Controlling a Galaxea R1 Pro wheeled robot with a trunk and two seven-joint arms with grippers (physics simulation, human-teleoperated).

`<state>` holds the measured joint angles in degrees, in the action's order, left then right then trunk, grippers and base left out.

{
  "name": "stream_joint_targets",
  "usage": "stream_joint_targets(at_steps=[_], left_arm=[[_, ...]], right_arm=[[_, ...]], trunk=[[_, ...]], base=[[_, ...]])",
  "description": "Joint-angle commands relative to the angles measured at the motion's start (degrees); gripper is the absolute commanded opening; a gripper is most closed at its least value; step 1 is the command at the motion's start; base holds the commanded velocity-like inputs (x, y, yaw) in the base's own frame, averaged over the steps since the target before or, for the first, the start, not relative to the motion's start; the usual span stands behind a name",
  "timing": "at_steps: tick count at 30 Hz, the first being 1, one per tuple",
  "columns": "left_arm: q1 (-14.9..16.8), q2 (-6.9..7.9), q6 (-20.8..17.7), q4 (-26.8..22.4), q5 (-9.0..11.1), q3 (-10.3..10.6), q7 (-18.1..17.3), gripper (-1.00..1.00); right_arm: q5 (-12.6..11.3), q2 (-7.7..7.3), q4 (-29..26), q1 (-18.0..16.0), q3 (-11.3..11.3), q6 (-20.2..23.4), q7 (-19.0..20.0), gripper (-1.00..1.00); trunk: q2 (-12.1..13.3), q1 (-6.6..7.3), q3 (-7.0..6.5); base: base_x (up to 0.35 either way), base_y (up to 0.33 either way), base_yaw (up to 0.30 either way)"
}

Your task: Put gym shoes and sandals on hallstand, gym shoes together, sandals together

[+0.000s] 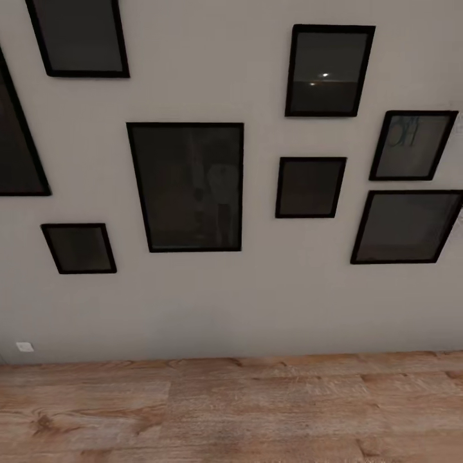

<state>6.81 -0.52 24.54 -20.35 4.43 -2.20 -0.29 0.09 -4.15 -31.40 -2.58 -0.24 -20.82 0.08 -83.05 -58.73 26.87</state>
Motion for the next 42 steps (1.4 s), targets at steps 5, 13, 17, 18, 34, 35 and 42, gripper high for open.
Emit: stream_joint_targets(at_steps=[5,13,17,18,34,35,42], left_arm=[[-0.06,0.13,0.16,0.03,0.18,-0.14,-0.13,1.0],[0.09,0.52,0.1,0.04,-0.18,-0.06,-0.12,1.0],[0.06,1.29,0.08,0.11,-0.32,0.08,-0.14,1.0],[0.02,1.43,0.08,0.14,-0.33,0.12,-0.14,1.0],[-0.11,1.63,0.09,2.71,-0.43,3.05,-0.41,1.0],[-0.13,1.63,0.1,2.74,-0.44,3.12,-0.41,1.0],[-0.24,1.71,0.14,2.8,-0.44,3.37,-0.41,1.0]], right_arm=[[-0.06,0.02,0.1,-0.05,-0.11,-0.18,0.01,1.0],[-0.09,0.02,0.16,-0.05,-0.2,-0.18,0.01,1.0],[-0.09,-0.05,0.09,-0.05,-0.22,-0.18,-0.16,1.0],[-0.09,-0.1,0.07,-0.05,-0.25,-0.18,-0.2,1.0],[-0.18,-0.29,-0.06,-0.05,-6.91,-0.18,-0.22,1.0],[-0.18,-0.3,-0.06,-0.05,-7.38,-0.18,-0.17,1.0],[-0.11,-0.32,0.01,-0.05,-9.0,-0.18,0.01,1.0]], trunk=[[-0.03,0.0,0.06],[-0.03,0.0,0.06],[-0.03,0.0,0.06],[-0.03,0.0,0.06],[-0.03,0.0,0.06],[-0.03,0.0,0.06],[-0.03,0.0,0.06]], base=[[0.0,0.0,-0.299],[0.0,0.0,-0.3],[0.0,0.0,-0.3],[0.0,0.0,-0.3],[0.0,0.0,-0.3],[0.0,0.0,-0.3],[0.0,0.0,-0.3]])
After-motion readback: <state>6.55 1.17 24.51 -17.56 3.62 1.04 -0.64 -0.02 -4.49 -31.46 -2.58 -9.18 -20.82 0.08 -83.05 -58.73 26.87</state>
